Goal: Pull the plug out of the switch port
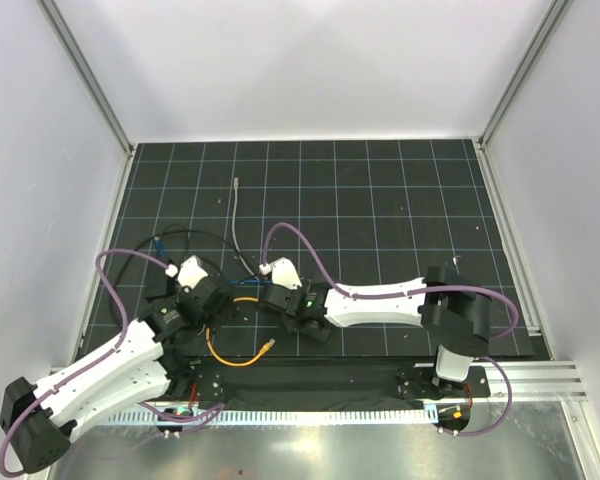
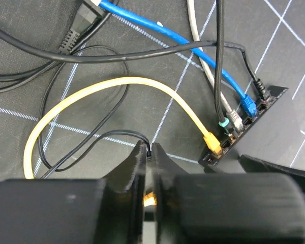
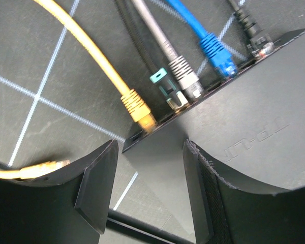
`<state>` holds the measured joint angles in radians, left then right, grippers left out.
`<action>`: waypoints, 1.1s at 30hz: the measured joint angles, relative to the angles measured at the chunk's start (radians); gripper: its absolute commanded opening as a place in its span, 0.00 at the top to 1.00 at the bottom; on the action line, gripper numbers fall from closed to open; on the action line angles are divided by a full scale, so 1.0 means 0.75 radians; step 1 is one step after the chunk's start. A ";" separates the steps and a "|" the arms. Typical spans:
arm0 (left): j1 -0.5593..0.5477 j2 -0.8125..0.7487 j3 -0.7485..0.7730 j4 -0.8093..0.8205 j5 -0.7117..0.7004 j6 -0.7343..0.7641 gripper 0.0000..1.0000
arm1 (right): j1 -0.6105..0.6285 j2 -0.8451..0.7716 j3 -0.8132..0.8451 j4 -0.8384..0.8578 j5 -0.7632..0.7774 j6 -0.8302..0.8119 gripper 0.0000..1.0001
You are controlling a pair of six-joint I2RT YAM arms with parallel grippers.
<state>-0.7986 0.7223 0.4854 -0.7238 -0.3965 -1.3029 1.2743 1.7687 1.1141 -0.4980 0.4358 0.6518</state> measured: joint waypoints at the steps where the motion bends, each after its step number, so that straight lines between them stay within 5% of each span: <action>1: 0.009 0.020 0.014 -0.004 0.008 0.008 0.81 | 0.000 -0.005 -0.004 0.004 -0.013 0.000 0.39; 5: 0.065 0.140 0.103 -0.029 0.048 0.066 0.35 | 0.000 -0.021 -0.015 0.018 -0.055 -0.005 0.39; 7: 0.083 0.178 0.138 -0.043 0.066 0.083 0.31 | 0.000 -0.032 -0.026 0.033 -0.076 -0.006 0.39; 16: 0.180 0.134 0.283 -0.277 0.026 0.074 0.43 | -0.007 -0.084 -0.082 0.108 -0.193 -0.021 0.39; 23: 0.624 0.215 0.305 -0.422 0.056 0.151 0.49 | -0.017 -0.091 -0.093 0.160 -0.269 -0.033 0.39; 33: 0.942 0.420 0.261 -0.542 0.099 0.060 0.55 | -0.047 -0.116 -0.134 0.240 -0.371 -0.039 0.39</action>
<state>-0.0921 1.0374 0.6811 -1.1301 -0.3222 -1.2583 1.2392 1.6814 1.0138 -0.3183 0.1577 0.6224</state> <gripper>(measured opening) 0.448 0.609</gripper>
